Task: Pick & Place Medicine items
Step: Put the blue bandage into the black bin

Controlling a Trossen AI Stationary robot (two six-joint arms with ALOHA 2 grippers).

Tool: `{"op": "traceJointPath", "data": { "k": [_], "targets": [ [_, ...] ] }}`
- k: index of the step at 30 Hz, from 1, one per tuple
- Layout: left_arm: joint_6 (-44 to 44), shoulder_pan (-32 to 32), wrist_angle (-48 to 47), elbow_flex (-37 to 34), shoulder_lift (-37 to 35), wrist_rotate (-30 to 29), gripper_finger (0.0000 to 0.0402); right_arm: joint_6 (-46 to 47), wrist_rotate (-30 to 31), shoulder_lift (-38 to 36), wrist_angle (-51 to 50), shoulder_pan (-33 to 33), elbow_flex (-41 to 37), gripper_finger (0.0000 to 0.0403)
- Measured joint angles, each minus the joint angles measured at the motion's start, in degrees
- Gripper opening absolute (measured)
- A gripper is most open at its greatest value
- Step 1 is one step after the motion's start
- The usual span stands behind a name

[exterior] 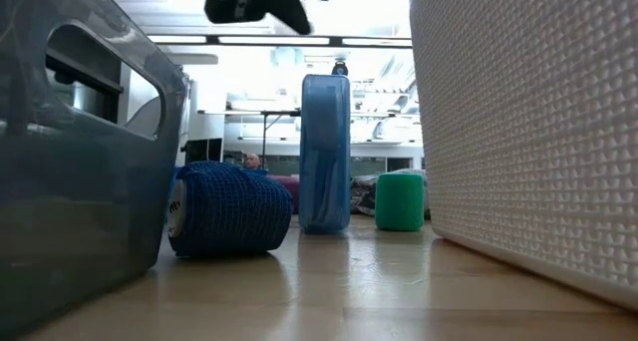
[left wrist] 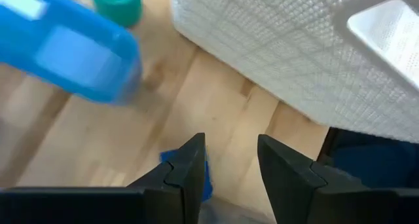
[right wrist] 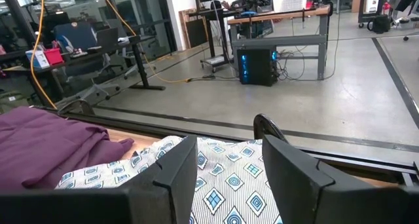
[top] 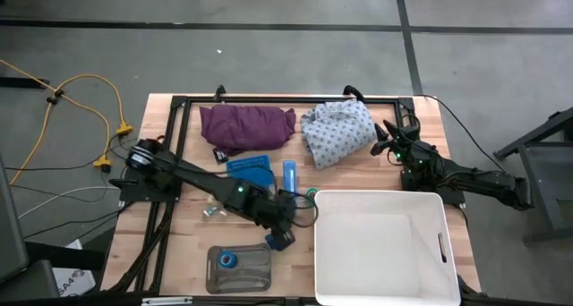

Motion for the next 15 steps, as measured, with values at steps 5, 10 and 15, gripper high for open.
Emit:
{"op": "traceJointPath", "data": {
  "k": [5, 10, 15],
  "targets": [
    [-3.2, -0.9, -0.5, 1.0, 1.1, 0.5, 0.0134, 0.0, 0.0, 0.0, 0.0, 0.0, 0.0, 0.016],
    [-2.1, -2.0, -0.5, 1.0, 1.3, -0.5, 0.0134, 0.0, 0.0, 0.0, 0.0, 0.0, 0.0, 0.016],
    [-2.5, -2.6, 0.3, 1.1, 3.8, -2.1, 0.0134, 0.0, 0.0, 0.0, 0.0, 0.0, 0.0, 0.016]
  ]
}}
